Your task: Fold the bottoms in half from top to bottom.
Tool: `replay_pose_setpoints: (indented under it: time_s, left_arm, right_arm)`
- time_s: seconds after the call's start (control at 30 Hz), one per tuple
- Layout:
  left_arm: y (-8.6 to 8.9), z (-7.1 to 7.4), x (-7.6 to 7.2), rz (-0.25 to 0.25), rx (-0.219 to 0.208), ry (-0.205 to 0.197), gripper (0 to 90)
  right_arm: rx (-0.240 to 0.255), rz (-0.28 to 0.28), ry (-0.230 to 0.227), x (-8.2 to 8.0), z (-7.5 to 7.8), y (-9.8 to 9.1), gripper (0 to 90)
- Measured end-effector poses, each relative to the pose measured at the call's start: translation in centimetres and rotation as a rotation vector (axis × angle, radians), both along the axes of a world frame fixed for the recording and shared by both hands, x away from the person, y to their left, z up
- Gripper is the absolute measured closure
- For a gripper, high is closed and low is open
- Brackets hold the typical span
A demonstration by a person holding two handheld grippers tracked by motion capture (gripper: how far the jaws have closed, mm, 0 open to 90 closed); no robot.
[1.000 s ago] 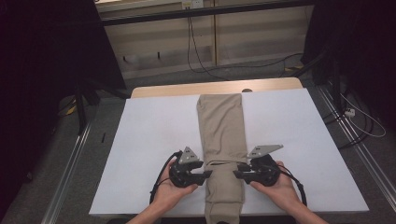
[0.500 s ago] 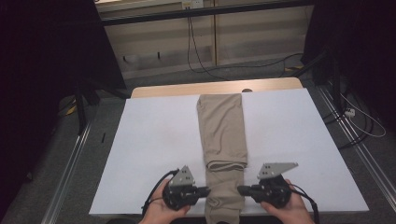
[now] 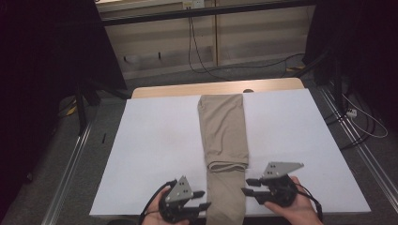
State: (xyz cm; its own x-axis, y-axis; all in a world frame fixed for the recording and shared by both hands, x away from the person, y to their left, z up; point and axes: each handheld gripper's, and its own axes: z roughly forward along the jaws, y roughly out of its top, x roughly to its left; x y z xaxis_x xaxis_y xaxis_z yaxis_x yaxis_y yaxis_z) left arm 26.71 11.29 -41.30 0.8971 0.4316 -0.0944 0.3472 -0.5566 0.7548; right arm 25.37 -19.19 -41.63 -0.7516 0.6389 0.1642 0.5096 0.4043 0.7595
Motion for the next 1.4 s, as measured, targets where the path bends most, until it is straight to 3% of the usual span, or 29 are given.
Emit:
replay_pose_setpoints:
  time_s: [0.07,0.17,0.2,0.23,0.27,0.33,0.4,0.47,0.53,0.57,0.7,0.83,0.97,1.07,1.23,1.4]
  left_arm:
    - [-0.4,-0.3,2.4,0.031,0.015,-0.01,53.3]
    - [-1.6,-0.8,5.6,0.072,0.03,-0.013,44.2]
    - [-2.1,-1.0,6.4,0.091,0.056,-0.037,40.6]
    - [-2.8,-1.2,7.0,0.105,0.085,-0.07,31.7]
    - [-3.3,-1.4,7.5,0.105,0.09,-0.074,23.5]
    - [-3.9,-1.6,8.1,0.088,0.084,-0.068,31.4]
    - [-4.5,-1.6,8.4,0.092,0.092,-0.072,34.4]
    - [-4.7,-1.8,8.7,0.091,0.084,-0.089,55.5]
    - [-4.8,-2.1,9.0,0.08,0.087,-0.079,67.4]
    - [-4.8,-2.3,9.1,0.08,0.092,-0.087,69.3]
    - [-5.0,-2.7,9.3,0.072,0.091,-0.069,69.9]
    - [-4.9,-2.6,9.4,0.064,0.074,-0.04,83.1]
    - [-4.4,-1.5,8.7,0.054,0.055,-0.011,85.6]
    - [-3.6,-0.3,7.2,0.041,0.013,0.011,85.6]
    - [-2.4,1.0,3.6,-0.018,-0.019,0.033,85.4]
    - [-1.6,0.6,-0.1,-0.07,-0.006,0.079,85.3]
  right_arm:
    - [-0.047,-0.014,-0.037,1.9,-0.2,0.2,54.0]
    - [-0.069,-0.035,-0.059,4.7,-0.5,0.4,51.3]
    - [-0.075,-0.031,-0.057,5.5,-0.7,0.5,48.9]
    - [-0.077,-0.027,-0.048,6.2,-0.9,0.7,48.1]
    - [-0.094,-0.031,-0.057,6.7,-1.2,0.9,46.8]
    - [-0.126,-0.02,-0.073,7.4,-1.8,1.3,46.8]
    - [-0.142,-0.031,-0.046,7.7,-2.4,1.4,49.6]
    - [-0.122,-0.02,-0.032,7.8,-2.6,1.3,61.4]
    - [-0.09,-0.016,-0.041,7.8,-2.4,1.2,71.3]
    - [-0.095,-0.021,-0.044,7.9,-2.3,1.2,76.5]
    - [-0.077,-0.027,-0.028,8.3,-2.4,1.0,79.4]
    - [-0.072,-0.025,-0.016,8.4,-2.4,1.1,83.9]
    - [-0.07,-0.019,-0.004,7.8,-1.4,1.3,85.1]
    - [-0.041,-0.001,-0.002,6.5,-0.2,1.3,85.1]
    - [0.014,0.052,0.012,2.9,1.3,1.2,85.0]
    - [0.02,0.11,0.044,-1.0,1.0,1.5,84.9]
